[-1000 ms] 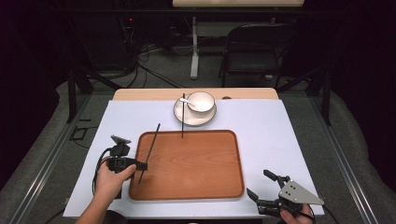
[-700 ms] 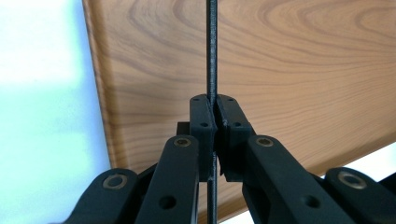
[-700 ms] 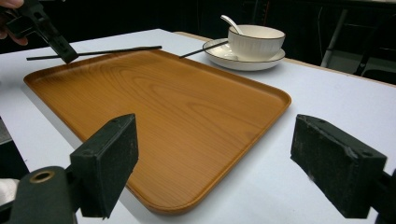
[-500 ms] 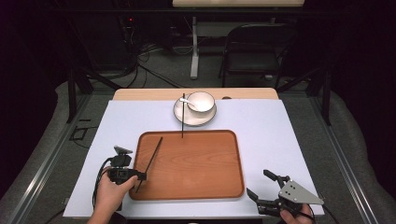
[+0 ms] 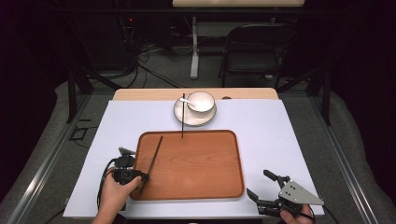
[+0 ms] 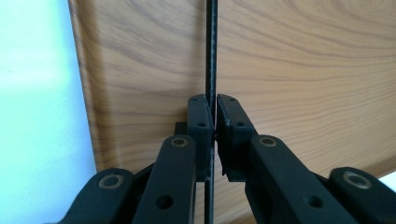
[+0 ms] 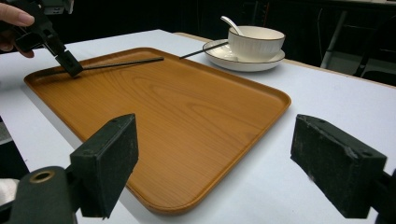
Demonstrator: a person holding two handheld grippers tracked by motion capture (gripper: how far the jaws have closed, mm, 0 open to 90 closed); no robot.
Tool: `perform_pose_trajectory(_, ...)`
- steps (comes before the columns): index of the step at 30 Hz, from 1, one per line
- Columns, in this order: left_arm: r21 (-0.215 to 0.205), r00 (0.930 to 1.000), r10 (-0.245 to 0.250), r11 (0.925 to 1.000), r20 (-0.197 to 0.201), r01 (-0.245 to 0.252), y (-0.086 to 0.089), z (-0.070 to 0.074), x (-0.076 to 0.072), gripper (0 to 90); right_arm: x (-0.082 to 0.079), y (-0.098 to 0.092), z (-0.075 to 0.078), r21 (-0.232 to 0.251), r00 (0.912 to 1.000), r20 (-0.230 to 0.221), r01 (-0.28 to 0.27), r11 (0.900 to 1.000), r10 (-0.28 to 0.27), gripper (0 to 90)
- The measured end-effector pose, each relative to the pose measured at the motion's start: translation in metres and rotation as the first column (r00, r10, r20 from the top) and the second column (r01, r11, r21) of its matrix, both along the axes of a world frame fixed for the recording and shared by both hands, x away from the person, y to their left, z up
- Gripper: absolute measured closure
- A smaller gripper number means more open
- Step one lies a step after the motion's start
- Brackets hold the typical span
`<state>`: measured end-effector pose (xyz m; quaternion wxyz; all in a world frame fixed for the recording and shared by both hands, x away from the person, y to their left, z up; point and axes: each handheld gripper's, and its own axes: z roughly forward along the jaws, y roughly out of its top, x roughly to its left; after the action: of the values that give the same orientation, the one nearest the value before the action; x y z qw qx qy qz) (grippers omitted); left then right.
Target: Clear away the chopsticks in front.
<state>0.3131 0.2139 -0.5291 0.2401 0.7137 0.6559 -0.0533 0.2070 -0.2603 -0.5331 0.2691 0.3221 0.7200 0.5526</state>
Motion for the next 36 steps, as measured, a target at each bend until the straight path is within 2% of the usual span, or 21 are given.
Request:
perform_pose_trajectory(8,-0.006,1.0,0.002,1.0,0.006,-0.002,-0.001,0.001,0.0,82.1,0.0,0.0,0.0,-0.001,1.0,0.001,0.0,1.0,0.0,14.2)
perform_pose_trajectory(14,-0.018,0.9997,-0.008,0.9998,0.025,0.008,0.0,0.005,0.001,76.1,0.0,0.0,0.0,-0.003,1.0,0.001,0.0,1.0,0.0,14.2)
perform_pose_trajectory(17,-0.018,0.9982,-0.017,0.9997,0.057,0.018,0.001,0.007,0.003,69.6,0.0,0.0,0.0,-0.001,1.0,0.0,0.0,1.0,0.0,14.2)
perform_pose_trajectory(19,-0.002,0.9936,-0.024,0.9997,0.11,0.024,0.001,0.008,0.004,64.3,0.0,0.0,0.0,-0.001,1.0,0.0,0.0,1.0,0.0,14.2)
perform_pose_trajectory(21,-0.001,0.9903,-0.025,0.9997,0.137,0.026,0.0,0.01,0.005,61.7,0.0,0.0,0.0,-0.001,1.0,0.001,0.0,1.0,0.0,14.2)
perform_pose_trajectory(25,0.017,0.9753,-0.041,0.9991,0.217,0.038,-0.003,0.015,0.011,56.4,0.0,0.0,0.0,-0.001,1.0,0.001,0.001,1.0,-0.001,14.2)
perform_pose_trajectory(28,0.004,0.9637,-0.054,0.9985,0.261,0.055,-0.006,0.019,0.016,53.4,0.0,0.0,0.0,-0.001,1.0,0.0,0.0,1.0,0.0,14.2)
perform_pose_trajectory(32,0.008,0.9399,-0.069,0.9975,0.334,0.071,-0.011,0.023,0.025,45.2,0.0,0.0,0.0,0.0,1.0,0.001,0.001,1.0,-0.001,14.2)
perform_pose_trajectory(36,0.002,0.9204,-0.082,0.9962,0.382,0.088,-0.016,0.026,0.034,42.2,0.0,0.0,0.0,0.001,1.0,0.001,0.0,1.0,0.0,14.2)
